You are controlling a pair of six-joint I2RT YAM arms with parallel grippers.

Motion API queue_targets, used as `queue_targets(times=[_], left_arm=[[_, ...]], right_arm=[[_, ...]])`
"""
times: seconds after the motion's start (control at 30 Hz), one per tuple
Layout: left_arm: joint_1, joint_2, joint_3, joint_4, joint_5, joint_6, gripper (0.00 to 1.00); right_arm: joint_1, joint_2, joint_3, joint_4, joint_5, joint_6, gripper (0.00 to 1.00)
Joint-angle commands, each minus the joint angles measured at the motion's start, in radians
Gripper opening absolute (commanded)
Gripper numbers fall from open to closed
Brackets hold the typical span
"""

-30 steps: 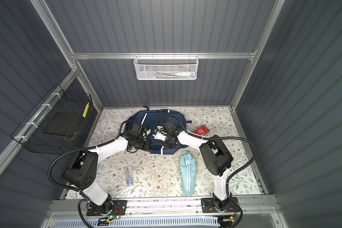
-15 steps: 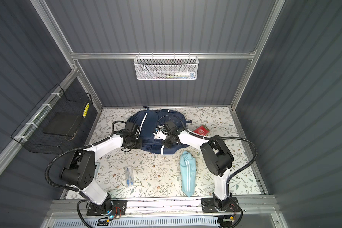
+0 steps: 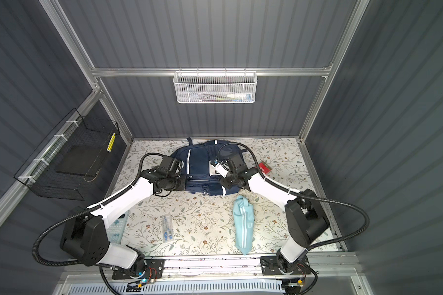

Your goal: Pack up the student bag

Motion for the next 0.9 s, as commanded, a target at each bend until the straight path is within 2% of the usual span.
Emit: queue_targets(times=[0.0, 0.1, 0.23, 0.33, 0.37, 0.43, 0.47, 0.57, 0.73, 0.87], left_arm=[[-0.013, -0.062, 0.055, -0.018, 0.073, -0.046, 0.00], [-0.035, -0.088, 0.066, -0.038, 0.064, -0.082, 0.00], [-0.037, -0.118, 0.029, 0.002, 0.111, -0.114, 0.00], [-0.036, -0.110, 0.016, 0.018, 0.165, -0.116, 0.00], [-0.037, -0.110, 0.014, 0.016, 0.163, -0.116, 0.00], [-0.035, -0.119, 0.002, 0.011, 0.129, -0.122, 0.00], [-0.033, -0.121, -0.001, 0.007, 0.108, -0.120, 0.00], [0.013, -0.106, 0.002, -0.039, 0.046, -0.101, 0.00], [0.203, -0.090, -0.044, -0.018, 0.043, -0.081, 0.00], [0.272, -0.062, 0.000, -0.001, -0.072, -0.052, 0.00]], right_arm=[[0.075, 0.045, 0.028, 0.110, -0.060, -0.030, 0.63], [0.105, 0.126, 0.115, 0.074, -0.111, -0.063, 0.63], [0.111, 0.187, 0.132, 0.107, -0.206, -0.078, 0.60], [0.115, 0.226, 0.143, 0.143, -0.163, -0.074, 0.55], [0.115, 0.236, 0.151, 0.141, -0.149, -0.079, 0.51], [0.118, 0.247, 0.163, 0.131, -0.111, -0.081, 0.24], [0.118, 0.243, 0.160, 0.120, -0.111, -0.088, 0.15], [0.118, 0.198, 0.103, 0.128, -0.109, -0.120, 0.02], [0.116, 0.118, 0.002, 0.146, -0.083, -0.171, 0.00], [0.112, 0.078, -0.063, 0.162, -0.074, -0.200, 0.00]])
